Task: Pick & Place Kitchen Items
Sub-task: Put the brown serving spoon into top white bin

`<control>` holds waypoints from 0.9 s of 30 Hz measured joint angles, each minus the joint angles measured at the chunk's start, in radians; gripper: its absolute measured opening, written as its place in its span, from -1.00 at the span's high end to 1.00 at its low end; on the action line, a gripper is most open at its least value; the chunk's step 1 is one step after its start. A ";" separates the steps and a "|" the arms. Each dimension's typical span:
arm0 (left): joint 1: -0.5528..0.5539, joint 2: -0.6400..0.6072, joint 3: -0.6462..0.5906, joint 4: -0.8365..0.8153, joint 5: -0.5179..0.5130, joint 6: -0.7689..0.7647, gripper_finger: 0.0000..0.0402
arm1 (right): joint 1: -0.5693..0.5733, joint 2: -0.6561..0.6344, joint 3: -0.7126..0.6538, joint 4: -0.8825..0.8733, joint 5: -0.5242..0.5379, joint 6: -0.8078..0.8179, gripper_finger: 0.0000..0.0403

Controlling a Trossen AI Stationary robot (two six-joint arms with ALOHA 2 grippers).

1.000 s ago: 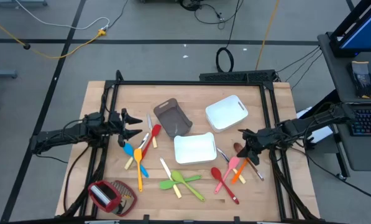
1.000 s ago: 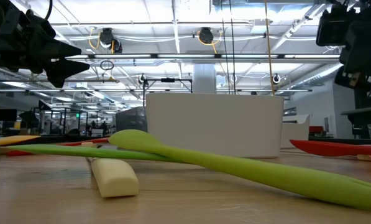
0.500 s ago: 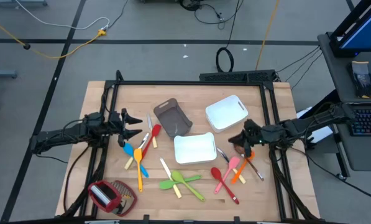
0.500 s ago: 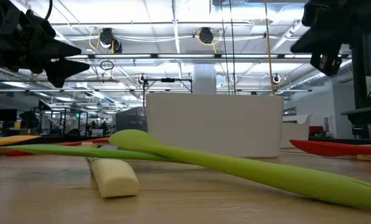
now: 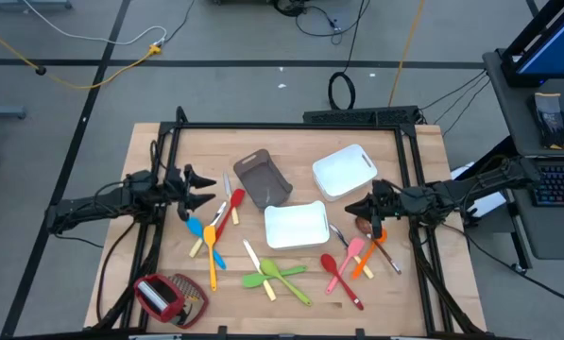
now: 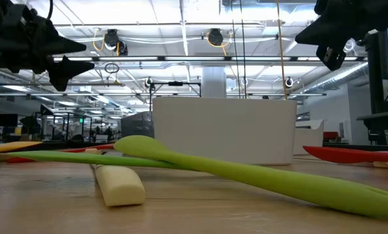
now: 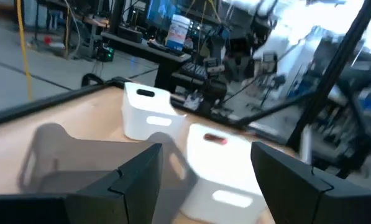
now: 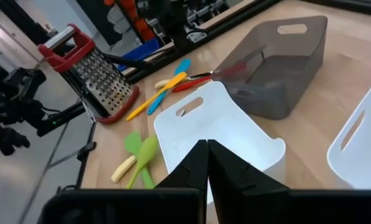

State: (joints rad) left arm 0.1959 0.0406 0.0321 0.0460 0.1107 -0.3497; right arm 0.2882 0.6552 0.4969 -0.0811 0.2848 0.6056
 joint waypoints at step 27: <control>0.000 0.000 0.000 0.140 -0.033 -0.116 -0.25 | 0.000 0.048 0.000 0.003 0.024 -0.017 0.98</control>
State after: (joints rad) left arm 0.1963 0.0406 0.0322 0.1860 0.0776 -0.4660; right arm 0.2878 0.7033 0.4965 -0.0785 0.3092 0.5887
